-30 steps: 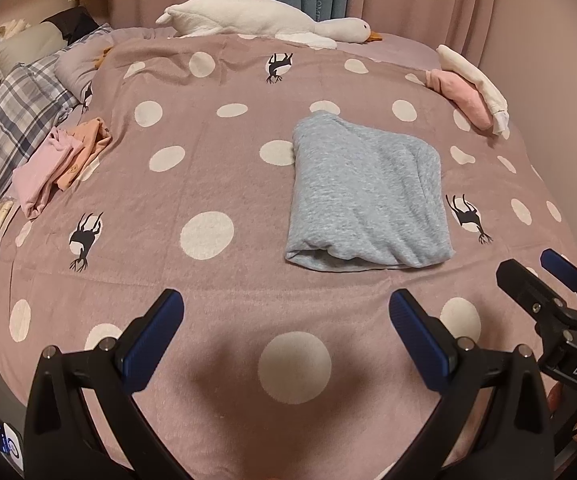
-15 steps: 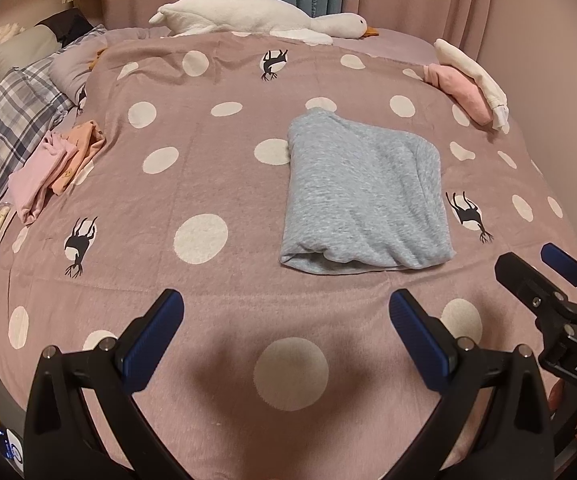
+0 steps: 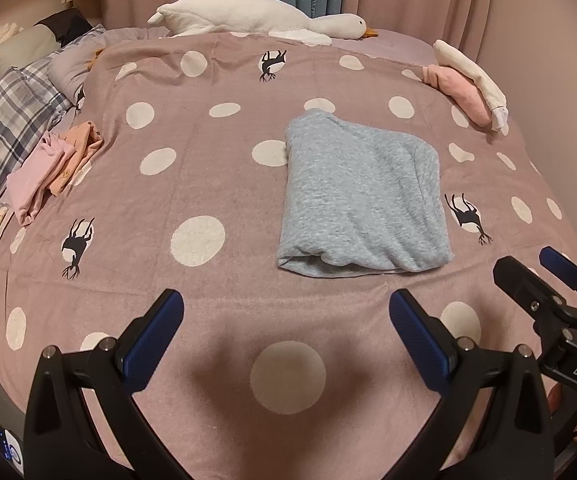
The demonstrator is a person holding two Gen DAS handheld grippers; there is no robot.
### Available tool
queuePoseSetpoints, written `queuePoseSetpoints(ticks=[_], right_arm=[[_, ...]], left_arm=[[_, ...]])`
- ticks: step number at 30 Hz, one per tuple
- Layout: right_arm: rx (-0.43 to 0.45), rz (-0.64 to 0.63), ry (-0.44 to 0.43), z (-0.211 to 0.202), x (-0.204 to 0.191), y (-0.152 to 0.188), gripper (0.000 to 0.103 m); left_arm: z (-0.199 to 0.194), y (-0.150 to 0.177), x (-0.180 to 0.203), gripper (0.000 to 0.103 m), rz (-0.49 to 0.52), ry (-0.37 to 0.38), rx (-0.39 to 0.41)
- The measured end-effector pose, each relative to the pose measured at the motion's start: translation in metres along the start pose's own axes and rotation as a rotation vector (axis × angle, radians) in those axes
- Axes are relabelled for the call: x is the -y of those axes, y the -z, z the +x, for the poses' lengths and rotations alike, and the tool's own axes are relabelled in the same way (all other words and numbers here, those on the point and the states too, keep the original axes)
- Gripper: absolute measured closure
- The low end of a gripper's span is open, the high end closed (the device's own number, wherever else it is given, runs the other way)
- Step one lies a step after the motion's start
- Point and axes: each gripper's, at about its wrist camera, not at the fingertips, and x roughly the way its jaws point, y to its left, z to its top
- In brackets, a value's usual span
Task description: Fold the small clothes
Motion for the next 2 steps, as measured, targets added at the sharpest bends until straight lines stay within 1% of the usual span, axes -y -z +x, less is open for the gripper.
queuePoseSetpoints(ticks=[2], right_arm=[[0.000, -0.001, -0.001, 0.0004, 0.0002, -0.0002, 0.001]], left_arm=[[0.0000, 0.0002, -0.0003, 0.000, -0.005, 0.005, -0.002]])
